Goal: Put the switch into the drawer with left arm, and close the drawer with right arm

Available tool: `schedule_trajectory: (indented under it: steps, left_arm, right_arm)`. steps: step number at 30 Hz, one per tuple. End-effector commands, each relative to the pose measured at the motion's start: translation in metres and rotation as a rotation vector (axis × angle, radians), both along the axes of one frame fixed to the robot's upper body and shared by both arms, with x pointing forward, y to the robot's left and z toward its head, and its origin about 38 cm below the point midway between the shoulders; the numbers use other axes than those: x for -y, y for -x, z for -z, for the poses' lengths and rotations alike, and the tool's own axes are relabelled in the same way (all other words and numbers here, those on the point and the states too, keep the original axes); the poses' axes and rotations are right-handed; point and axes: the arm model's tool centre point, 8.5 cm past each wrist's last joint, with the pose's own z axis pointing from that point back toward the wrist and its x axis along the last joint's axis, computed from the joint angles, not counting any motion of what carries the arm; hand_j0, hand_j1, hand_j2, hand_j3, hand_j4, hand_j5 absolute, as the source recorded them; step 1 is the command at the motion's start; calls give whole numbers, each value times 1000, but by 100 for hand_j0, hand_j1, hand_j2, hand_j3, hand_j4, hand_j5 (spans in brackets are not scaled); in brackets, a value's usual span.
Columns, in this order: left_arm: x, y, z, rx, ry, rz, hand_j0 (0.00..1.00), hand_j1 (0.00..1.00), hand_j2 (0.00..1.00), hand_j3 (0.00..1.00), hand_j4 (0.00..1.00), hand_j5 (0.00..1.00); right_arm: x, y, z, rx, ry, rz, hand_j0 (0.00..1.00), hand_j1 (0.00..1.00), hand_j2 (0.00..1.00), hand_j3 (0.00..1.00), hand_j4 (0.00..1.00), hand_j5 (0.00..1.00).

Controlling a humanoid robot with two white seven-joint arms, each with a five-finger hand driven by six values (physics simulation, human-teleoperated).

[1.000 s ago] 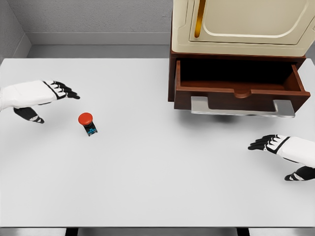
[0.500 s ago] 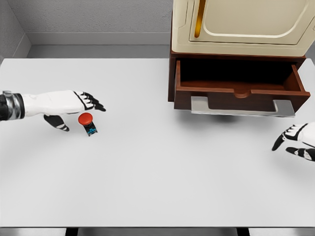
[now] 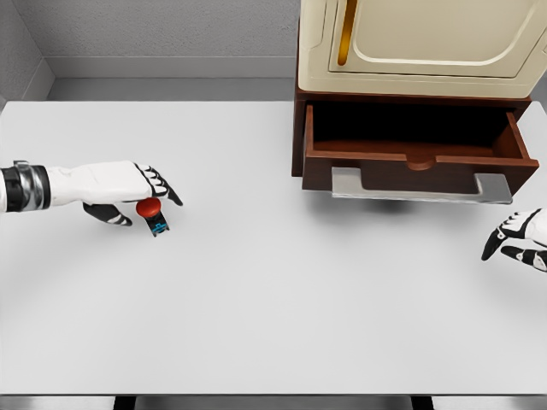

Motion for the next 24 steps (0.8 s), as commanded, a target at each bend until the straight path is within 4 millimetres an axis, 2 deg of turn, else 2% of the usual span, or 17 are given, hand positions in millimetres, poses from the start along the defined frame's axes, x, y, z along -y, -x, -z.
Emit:
schedule_trajectory:
  steps: [1, 3, 10, 14, 16, 21, 23, 24]
  left_arm:
    - [0, 0, 1, -3, 3, -1, 80, 80, 80, 80, 80, 80]
    - [1, 1, 1, -4, 3, 3, 76, 76, 76, 76, 76, 76]
    - [7, 5, 4, -12, 0, 23, 76, 76, 76, 76, 76, 76]
    - [6, 6, 5, -14, -6, 25, 70, 70, 70, 70, 70, 70]
    - [5, 6, 5, -15, -10, 23, 65, 65, 65, 65, 65, 65]
    - [5, 5, 5, -14, -29, 25, 46, 46, 46, 46, 46, 46]
    - [5, 7, 7, -29, -51, 32, 34, 34, 34, 34, 34, 34]
    - [5, 7, 7, -30, -52, 32, 33, 33, 33, 33, 33, 33]
  right_arm:
    - [0, 0, -1, -2, -9, 1, 46, 46, 46, 46, 46, 46]
    - [0, 0, -1, -3, -9, 2, 46, 46, 46, 46, 46, 46]
    - [0, 0, -1, -3, -9, 2, 46, 46, 46, 46, 46, 46]
    - [0, 2, 3, -14, -10, 3, 46, 46, 46, 46, 46, 46]
    - [0, 2, 2, -14, -9, 3, 46, 46, 46, 46, 46, 46]
    - [0, 2, 3, -15, -10, 3, 46, 46, 46, 46, 46, 46]
    - [0, 2, 3, -15, -10, 3, 46, 46, 46, 46, 46, 46]
    - [0, 2, 3, -15, -10, 3, 46, 46, 46, 46, 46, 46]
